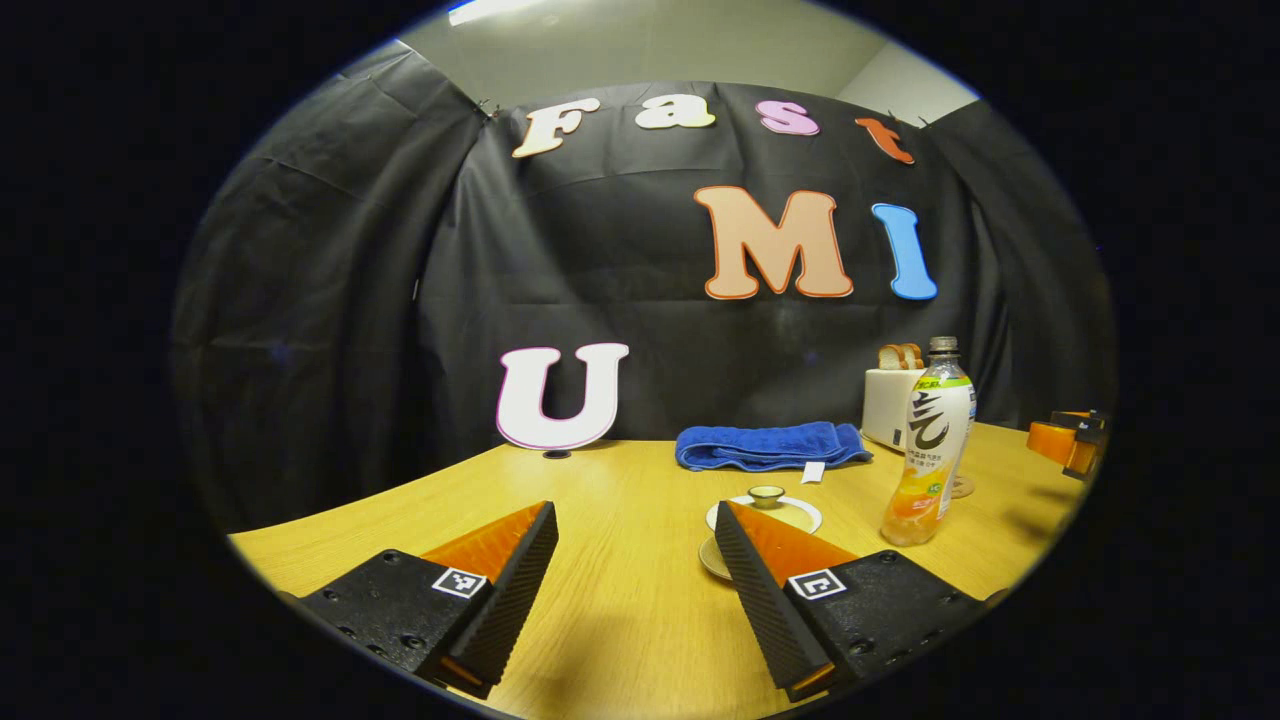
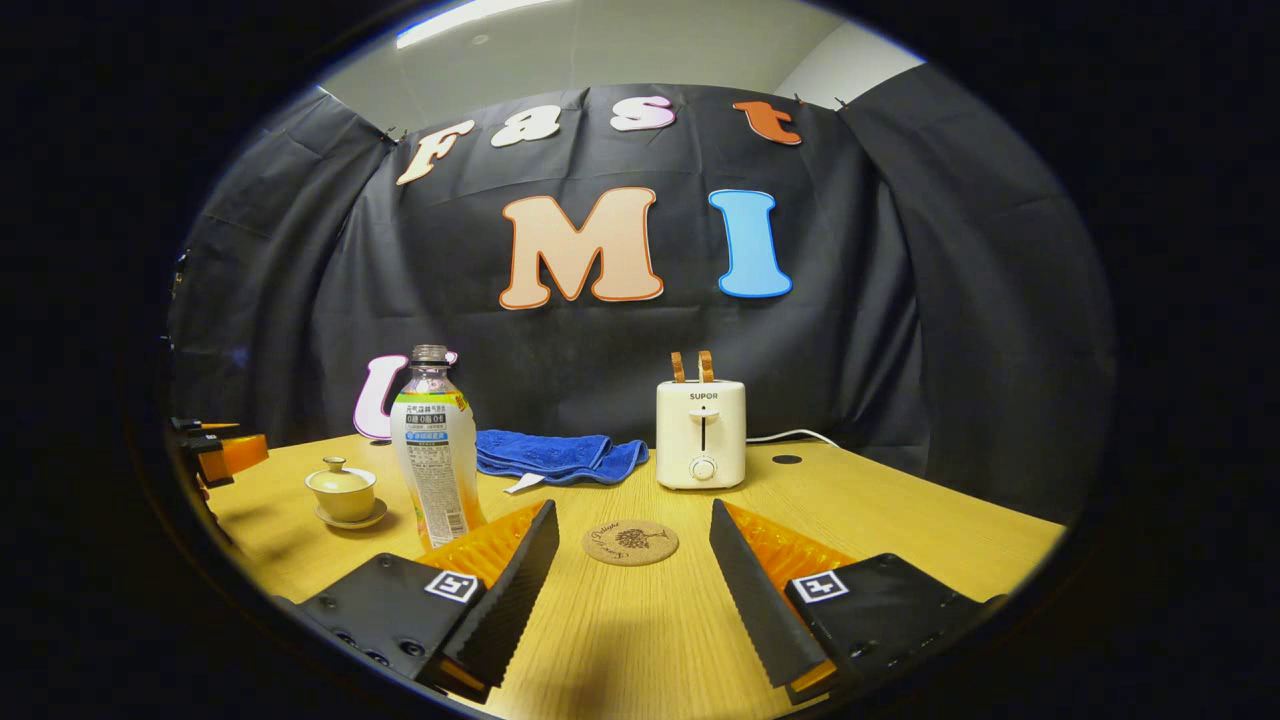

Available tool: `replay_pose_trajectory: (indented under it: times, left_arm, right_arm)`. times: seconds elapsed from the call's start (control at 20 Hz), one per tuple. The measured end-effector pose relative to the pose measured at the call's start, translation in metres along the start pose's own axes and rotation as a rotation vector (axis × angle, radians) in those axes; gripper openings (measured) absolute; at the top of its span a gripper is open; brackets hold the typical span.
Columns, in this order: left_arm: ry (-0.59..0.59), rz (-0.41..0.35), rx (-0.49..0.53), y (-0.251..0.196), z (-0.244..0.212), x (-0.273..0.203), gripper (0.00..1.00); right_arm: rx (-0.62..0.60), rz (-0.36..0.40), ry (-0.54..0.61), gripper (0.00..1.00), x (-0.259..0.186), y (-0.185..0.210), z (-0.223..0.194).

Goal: Open the teacup lid with one hand, grasp the water bottle and pour water into the teacup with the other hand; after pouring, place the water bottle on the coaster and then close the teacup lid.

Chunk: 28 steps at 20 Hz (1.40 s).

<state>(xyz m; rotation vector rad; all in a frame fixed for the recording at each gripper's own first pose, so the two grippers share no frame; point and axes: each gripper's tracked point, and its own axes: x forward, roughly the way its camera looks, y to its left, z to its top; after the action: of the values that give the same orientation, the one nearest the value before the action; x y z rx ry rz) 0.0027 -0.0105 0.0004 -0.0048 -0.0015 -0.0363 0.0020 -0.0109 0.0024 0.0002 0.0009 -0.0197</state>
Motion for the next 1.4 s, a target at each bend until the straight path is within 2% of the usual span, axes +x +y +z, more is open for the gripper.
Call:
replay_pose_trajectory:
  times: [0.3, 0.45, 0.55, 0.75, 0.9, 1.05, 1.1, 1.2, 1.25, 1.35, 1.4]
  left_arm:
    - [-0.001, -0.146, -0.004, -0.032, -0.001, 0.013, 0.93]
    - [0.001, -0.2, -0.004, -0.048, -0.001, 0.022, 0.93]
    - [-0.001, -0.228, -0.005, -0.055, -0.001, 0.027, 0.93]
    - [0.01, -0.305, -0.008, -0.074, -0.003, 0.04, 0.93]
    - [0.041, -0.334, -0.008, -0.081, -0.008, 0.047, 0.93]
    - [0.075, -0.355, -0.005, -0.087, -0.013, 0.054, 0.93]
    - [0.084, -0.359, -0.005, -0.089, -0.014, 0.057, 0.93]
    - [0.096, -0.361, 0.0, -0.091, -0.016, 0.061, 0.91]
    - [0.101, -0.366, 0.0, -0.093, -0.017, 0.064, 0.91]
    - [0.116, -0.371, -0.002, -0.096, -0.02, 0.068, 0.87]
    - [0.127, -0.374, -0.003, -0.097, -0.021, 0.07, 0.86]
  right_arm:
    - [0.0, 0.0, 0.0, 0.97, 0.001, 0.0, 0.0]
    - [0.0, 0.0, -0.001, 0.94, 0.001, 0.0, 0.0]
    - [0.0, 0.0, -0.001, 0.97, 0.001, 0.0, 0.0]
    - [0.0, 0.005, -0.001, 0.94, 0.001, 0.001, 0.0]
    - [0.001, 0.005, -0.002, 0.99, 0.001, 0.001, 0.0]
    - [0.0, 0.007, -0.002, 0.94, 0.001, 0.001, 0.0]
    - [0.0, 0.007, -0.002, 0.96, 0.001, 0.001, 0.0]
    - [0.0, 0.007, -0.002, 0.94, 0.001, 0.001, -0.001]
    - [0.0, 0.007, -0.002, 0.96, 0.001, 0.001, 0.0]
    - [0.0, 0.007, -0.002, 0.94, 0.001, 0.001, 0.0]
    - [0.0, 0.007, -0.002, 0.97, 0.001, 0.001, -0.001]
